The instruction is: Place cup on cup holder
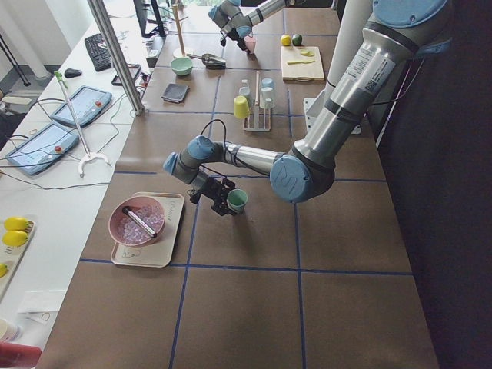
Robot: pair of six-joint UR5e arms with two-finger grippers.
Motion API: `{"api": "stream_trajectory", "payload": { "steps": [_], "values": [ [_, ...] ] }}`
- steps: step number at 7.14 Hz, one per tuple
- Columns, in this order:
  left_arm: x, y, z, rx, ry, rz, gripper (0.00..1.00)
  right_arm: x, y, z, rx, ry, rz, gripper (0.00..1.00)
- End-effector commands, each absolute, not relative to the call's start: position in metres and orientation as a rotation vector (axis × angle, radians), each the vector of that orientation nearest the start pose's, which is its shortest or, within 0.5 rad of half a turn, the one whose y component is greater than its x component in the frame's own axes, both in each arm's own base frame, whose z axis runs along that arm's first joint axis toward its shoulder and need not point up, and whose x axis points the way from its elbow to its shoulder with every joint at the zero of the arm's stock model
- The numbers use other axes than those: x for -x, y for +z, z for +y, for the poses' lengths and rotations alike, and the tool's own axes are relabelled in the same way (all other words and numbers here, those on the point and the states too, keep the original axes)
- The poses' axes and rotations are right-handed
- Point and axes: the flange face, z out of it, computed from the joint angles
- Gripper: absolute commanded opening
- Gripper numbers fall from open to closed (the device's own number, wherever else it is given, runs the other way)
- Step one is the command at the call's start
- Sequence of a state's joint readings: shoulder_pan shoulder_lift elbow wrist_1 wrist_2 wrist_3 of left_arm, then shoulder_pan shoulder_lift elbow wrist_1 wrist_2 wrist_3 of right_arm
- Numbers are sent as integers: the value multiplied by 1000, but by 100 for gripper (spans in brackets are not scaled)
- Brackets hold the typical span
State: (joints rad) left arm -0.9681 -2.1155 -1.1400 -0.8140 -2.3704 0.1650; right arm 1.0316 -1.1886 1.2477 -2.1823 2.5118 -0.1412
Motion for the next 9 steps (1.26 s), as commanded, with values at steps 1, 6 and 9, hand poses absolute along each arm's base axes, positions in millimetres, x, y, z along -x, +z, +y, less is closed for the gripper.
{"api": "stream_trajectory", "payload": {
  "steps": [1,6,9],
  "values": [
    [-320,595,-566,775,415,682,7,265,638,-545,685,-362,-792,4],
    [-258,480,-602,490,446,793,7,202,543,-585,432,-381,-832,0],
    [-264,386,-626,229,563,840,7,187,472,-583,169,-518,-887,0]
  ]
}}
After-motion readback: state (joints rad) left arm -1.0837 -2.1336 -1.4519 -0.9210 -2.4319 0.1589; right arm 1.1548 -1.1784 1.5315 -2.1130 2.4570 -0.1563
